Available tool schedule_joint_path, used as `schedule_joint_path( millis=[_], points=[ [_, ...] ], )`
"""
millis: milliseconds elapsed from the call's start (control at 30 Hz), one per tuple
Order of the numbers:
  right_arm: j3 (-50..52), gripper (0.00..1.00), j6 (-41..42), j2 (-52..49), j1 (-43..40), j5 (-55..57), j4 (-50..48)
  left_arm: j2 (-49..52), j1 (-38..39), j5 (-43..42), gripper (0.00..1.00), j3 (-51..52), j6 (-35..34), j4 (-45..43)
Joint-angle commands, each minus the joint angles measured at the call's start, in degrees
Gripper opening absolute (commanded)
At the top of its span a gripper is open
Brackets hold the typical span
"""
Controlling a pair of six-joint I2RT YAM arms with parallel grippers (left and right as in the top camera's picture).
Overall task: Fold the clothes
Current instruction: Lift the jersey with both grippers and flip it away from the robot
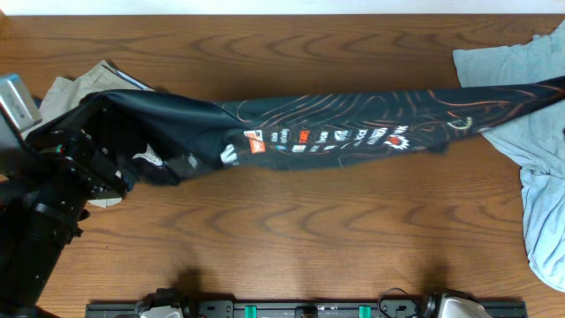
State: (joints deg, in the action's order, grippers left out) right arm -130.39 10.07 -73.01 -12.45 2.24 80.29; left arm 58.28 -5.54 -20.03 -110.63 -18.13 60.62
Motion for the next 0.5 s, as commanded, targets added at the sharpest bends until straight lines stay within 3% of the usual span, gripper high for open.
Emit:
schedule_joint_path(
  millis=[0, 333, 467],
  points=[
    [-0.87, 0.01, 0.79, -1.27, -0.68, 3.54, -0.39, 2.4, -0.28, -0.33, 0.06, -0.28, 0.52, -0.31],
    [-0.85, 0.01, 0.09, -14.75, -0.55, -1.46, 0.11, 18.95, 2.56, -0.33, 0.06, -0.28, 0.55, -1.62],
    [-0.87, 0.01, 0.11, -22.84, -0.57, -4.24, -2.25, 28.0, 3.98, -0.33, 0.06, -0.31, 0.57, -6.69]
  ],
)
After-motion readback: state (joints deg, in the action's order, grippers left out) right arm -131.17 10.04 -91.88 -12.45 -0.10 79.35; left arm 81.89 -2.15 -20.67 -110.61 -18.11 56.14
